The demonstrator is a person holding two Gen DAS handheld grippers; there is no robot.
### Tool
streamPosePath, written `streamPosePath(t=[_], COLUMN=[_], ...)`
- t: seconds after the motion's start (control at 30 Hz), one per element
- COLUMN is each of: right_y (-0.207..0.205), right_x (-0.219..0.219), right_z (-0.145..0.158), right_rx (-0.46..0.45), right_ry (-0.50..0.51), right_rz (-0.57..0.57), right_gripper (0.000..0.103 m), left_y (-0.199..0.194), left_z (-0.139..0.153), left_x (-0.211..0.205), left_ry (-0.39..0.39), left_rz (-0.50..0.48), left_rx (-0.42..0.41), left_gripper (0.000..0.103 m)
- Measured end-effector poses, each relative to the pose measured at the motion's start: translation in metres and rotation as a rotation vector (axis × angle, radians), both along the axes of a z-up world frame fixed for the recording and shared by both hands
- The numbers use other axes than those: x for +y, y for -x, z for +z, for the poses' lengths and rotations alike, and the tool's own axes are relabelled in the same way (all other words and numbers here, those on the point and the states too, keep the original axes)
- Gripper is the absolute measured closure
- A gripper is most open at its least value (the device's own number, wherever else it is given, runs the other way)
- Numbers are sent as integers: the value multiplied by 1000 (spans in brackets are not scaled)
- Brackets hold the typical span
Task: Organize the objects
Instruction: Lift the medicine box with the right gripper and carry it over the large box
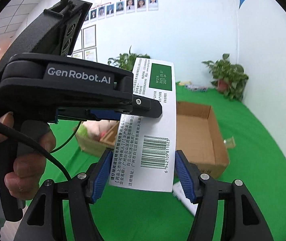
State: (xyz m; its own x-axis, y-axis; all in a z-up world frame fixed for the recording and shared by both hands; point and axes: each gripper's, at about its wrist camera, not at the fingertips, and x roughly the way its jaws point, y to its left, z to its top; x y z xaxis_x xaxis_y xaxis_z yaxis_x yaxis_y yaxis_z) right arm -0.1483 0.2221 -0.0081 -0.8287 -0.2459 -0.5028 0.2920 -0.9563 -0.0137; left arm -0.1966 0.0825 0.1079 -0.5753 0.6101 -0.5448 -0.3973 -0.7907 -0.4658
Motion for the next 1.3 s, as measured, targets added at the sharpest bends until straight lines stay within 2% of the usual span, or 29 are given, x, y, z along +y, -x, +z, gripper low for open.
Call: streamPosePath(t=[0.3, 0.47, 0.7, 0.93, 1.0, 1.3], right_y=[20, 40, 93, 136, 136, 170], right_x=[-1, -2, -2, -2, -3, 0], right_z=[40, 53, 72, 75, 71, 31], right_rx=[73, 72, 28, -26, -44, -163], right_ry=[-21, -2, 6, 14, 19, 53], right_rz=[-32, -21, -16, -17, -18, -16], right_gripper=[43, 43, 43, 43, 43, 43], left_y=[19, 41, 77, 107, 114, 149], left_z=[49, 63, 72, 58, 49, -4], left_x=[11, 9, 11, 13, 15, 21], left_ry=[33, 48, 82, 87, 93, 109], left_rz=[-30, -20, -21, -30, -29, -35], left_rx=[71, 68, 58, 13, -4, -114], left_gripper=[54, 55, 54, 54, 54, 55])
